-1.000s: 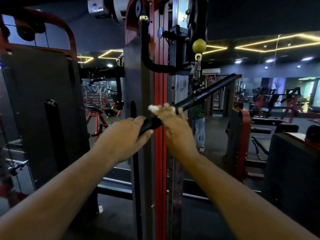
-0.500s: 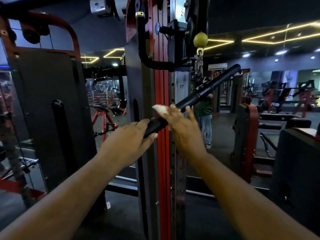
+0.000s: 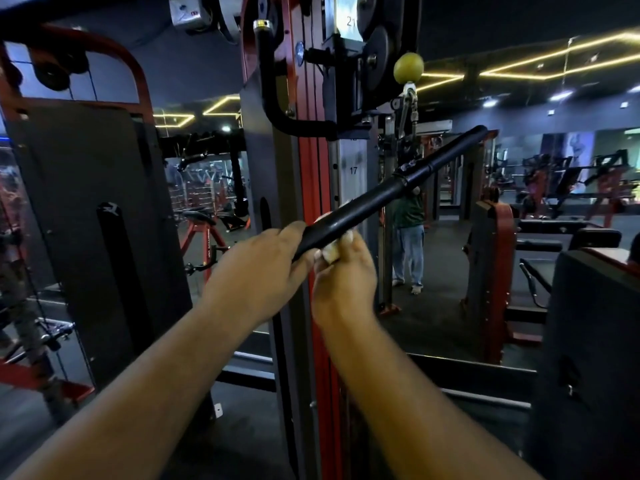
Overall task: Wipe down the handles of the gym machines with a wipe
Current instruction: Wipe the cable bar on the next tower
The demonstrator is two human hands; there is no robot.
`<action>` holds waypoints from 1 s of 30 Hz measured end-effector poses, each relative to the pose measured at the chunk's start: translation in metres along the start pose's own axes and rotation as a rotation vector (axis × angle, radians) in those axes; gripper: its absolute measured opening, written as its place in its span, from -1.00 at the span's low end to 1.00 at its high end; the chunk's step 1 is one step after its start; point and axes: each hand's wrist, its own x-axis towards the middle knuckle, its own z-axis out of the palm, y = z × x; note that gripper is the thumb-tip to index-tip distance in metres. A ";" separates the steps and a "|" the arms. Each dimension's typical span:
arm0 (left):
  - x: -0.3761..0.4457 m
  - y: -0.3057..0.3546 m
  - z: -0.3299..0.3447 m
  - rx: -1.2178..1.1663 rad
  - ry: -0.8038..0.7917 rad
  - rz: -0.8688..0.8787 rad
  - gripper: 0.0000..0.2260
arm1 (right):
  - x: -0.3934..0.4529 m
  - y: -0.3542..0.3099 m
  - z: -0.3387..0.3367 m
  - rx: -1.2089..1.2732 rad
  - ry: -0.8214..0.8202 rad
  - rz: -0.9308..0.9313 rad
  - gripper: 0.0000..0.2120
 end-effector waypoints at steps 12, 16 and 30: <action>-0.004 0.025 0.014 0.011 0.011 -0.015 -0.56 | -0.011 -0.022 -0.010 -0.215 0.150 -0.194 -0.69; -0.006 0.027 0.017 -0.003 0.009 0.003 -0.55 | 0.010 -0.033 -0.020 -0.179 0.184 -0.255 -0.68; -0.009 0.018 0.022 -0.052 -0.001 -0.030 -0.48 | 0.027 -0.030 -0.073 -1.228 -0.231 -0.864 -0.55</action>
